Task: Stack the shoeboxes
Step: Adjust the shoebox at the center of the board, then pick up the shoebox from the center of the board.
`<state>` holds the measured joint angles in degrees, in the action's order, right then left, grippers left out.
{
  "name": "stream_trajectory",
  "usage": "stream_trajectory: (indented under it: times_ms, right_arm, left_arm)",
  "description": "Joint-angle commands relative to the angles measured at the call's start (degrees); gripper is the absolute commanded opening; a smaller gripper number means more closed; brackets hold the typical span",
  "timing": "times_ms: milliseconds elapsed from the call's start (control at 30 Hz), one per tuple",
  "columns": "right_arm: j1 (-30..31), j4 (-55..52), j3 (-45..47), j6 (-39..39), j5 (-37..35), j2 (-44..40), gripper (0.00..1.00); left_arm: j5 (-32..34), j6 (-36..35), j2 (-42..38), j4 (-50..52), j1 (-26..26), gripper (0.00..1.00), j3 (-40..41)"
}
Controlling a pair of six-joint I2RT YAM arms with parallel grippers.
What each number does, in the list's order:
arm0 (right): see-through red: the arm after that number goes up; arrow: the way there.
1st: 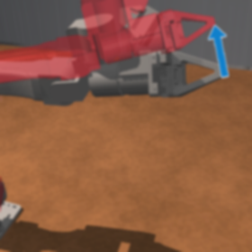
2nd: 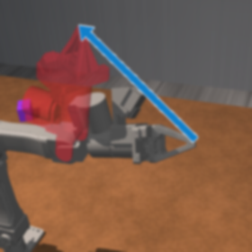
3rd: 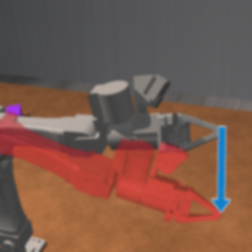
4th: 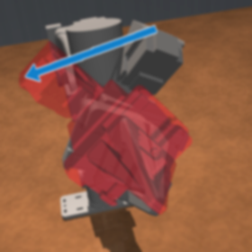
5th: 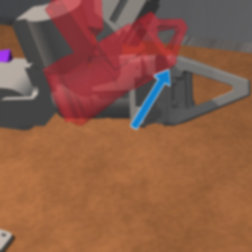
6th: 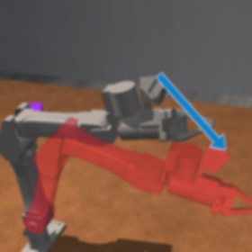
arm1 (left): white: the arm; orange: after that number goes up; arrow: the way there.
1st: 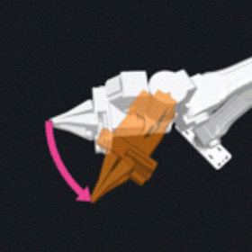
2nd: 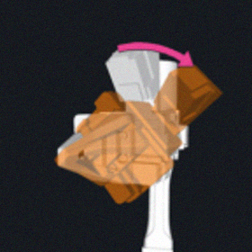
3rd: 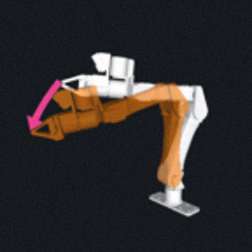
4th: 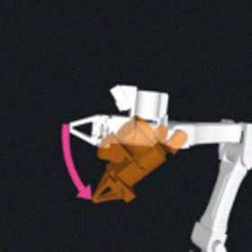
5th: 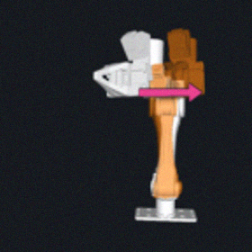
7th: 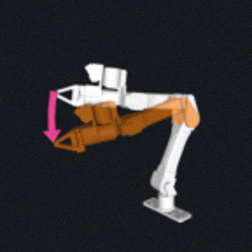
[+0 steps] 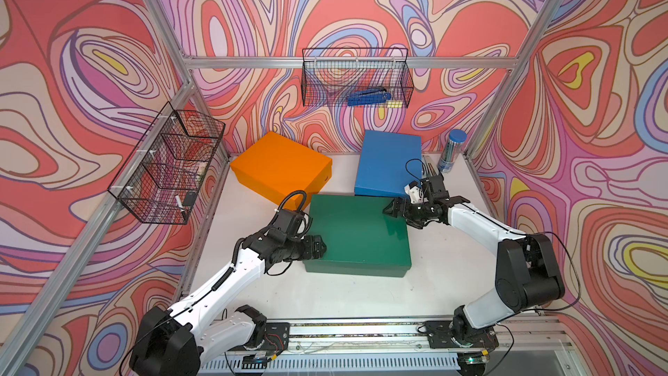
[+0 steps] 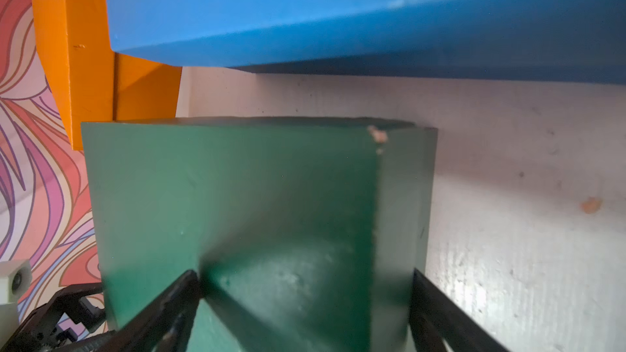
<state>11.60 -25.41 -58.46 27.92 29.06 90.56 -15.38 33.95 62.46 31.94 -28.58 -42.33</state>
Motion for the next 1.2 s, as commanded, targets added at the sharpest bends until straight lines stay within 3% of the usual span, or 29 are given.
stream_trajectory:
  times_ms: [0, 267, 400, 633, 833, 1067, 1167]
  right_arm:
    - [0.5, -0.9, -1.0, -1.7, -0.9, 1.0, 0.94]
    - [0.7, -2.2, -2.1, -2.1, -1.7, 1.4, 0.95]
    - [0.7, -7.8, -4.6, -4.7, -9.0, -1.3, 0.98]
    - [0.7, -21.5, -14.6, -10.1, -22.2, -4.6, 0.98]
    - [-2.6, -19.3, -17.1, -10.0, -25.6, -7.3, 0.98]
    - [-12.4, -7.4, -18.6, -4.0, -14.7, 1.4, 0.98]
    - [-13.4, -3.1, -20.2, -2.3, -12.8, 5.6, 0.98]
  left_arm:
    - [0.8, 1.4, -0.7, 2.6, -0.3, 0.85, 0.6]
    - [1.9, 2.4, -4.9, 5.0, -0.6, 0.86, 1.4]
    - [10.2, 1.4, -6.9, 12.8, -0.5, 0.91, -3.8]
    - [17.9, -5.8, -4.5, 21.8, -0.5, 1.0, -17.7]
    - [15.4, -12.3, 4.2, 18.3, -0.6, 1.0, -29.0]
    - [7.2, -13.2, 22.5, 10.0, -0.5, 1.0, -43.3]
    - [5.1, -11.4, 30.1, 6.6, -0.5, 1.0, -48.8]
